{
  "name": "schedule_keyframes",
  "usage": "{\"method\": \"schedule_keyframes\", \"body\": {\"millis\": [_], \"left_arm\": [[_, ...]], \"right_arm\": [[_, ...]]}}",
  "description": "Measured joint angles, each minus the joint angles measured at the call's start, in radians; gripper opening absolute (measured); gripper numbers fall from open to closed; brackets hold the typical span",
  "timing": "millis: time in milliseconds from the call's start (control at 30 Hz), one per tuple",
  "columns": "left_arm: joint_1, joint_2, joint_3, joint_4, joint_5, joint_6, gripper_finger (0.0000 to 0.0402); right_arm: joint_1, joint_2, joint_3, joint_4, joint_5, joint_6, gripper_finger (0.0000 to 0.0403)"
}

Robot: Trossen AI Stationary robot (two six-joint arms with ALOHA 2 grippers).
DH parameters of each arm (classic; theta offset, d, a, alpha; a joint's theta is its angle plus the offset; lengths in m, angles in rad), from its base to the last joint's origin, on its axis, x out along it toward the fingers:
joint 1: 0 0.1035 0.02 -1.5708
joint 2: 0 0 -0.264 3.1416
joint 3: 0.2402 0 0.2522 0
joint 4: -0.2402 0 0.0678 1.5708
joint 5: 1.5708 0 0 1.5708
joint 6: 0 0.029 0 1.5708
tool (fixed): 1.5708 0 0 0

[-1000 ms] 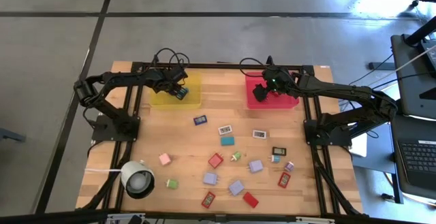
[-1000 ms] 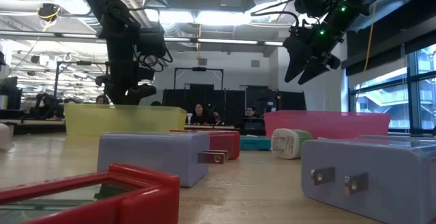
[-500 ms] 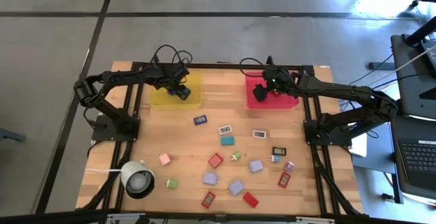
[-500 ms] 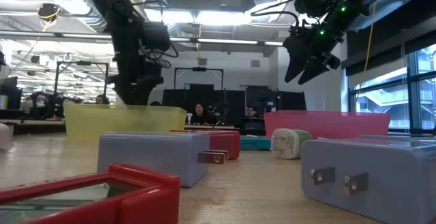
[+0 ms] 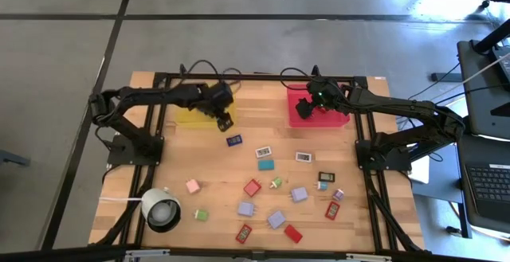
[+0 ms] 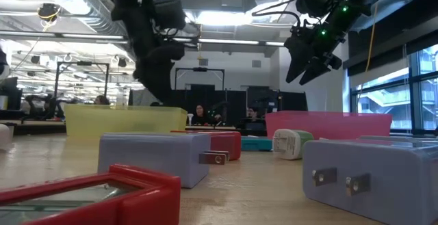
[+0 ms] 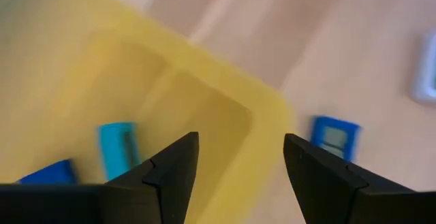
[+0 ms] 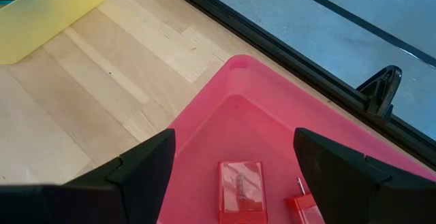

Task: Pick & Place Office items
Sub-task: Put the blue digital clock into the yellow bin

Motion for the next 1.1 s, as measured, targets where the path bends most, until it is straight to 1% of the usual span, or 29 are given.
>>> {"method": "schedule_keyframes", "body": {"millis": [233, 333, 400, 533, 700, 833, 967, 1100], "left_arm": [[-0.176, 0.0, 0.0, 0.0, -0.009, 0.085, 0.0213], [-0.239, 0.0, 0.0, 0.0, -0.015, 0.096, 0.0214], [-0.276, 0.001, 0.0, 0.0, -0.053, 0.065, 0.0213], [-0.335, 0.012, -0.024, -0.001, -0.168, -0.034, 0.0213], [-0.382, 0.045, -0.033, 0.014, -0.23, -0.04, 0.0217], [-0.406, 0.085, -0.033, 0.042, -0.237, -0.034, 0.0224], [-0.417, 0.144, -0.033, 0.066, -0.242, -0.038, 0.0235], [-0.413, 0.208, -0.033, 0.061, -0.298, -0.018, 0.0246]], "right_arm": [[0.0, 0.0, 0.0, 0.0, 0.0, 0.0, 0.0301], [0.0, 0.0, 0.0, 0.0, 0.0, 0.0, 0.0301], [0.0, 0.0, 0.0, 0.0, 0.0, 0.0, 0.0301], [0.0, 0.0, 0.0, 0.0, 0.0, 0.0, 0.0301], [0.0, 0.0, 0.0, 0.004, 0.0, 0.0, 0.0301], [0.0, 0.0, 0.0, 0.004, 0.0, 0.0, 0.0301], [0.0, 0.0, 0.0, 0.004, 0.001, 0.0, 0.0301], [0.0, 0.0, 0.0, 0.005, 0.002, 0.0, 0.0301]]}}
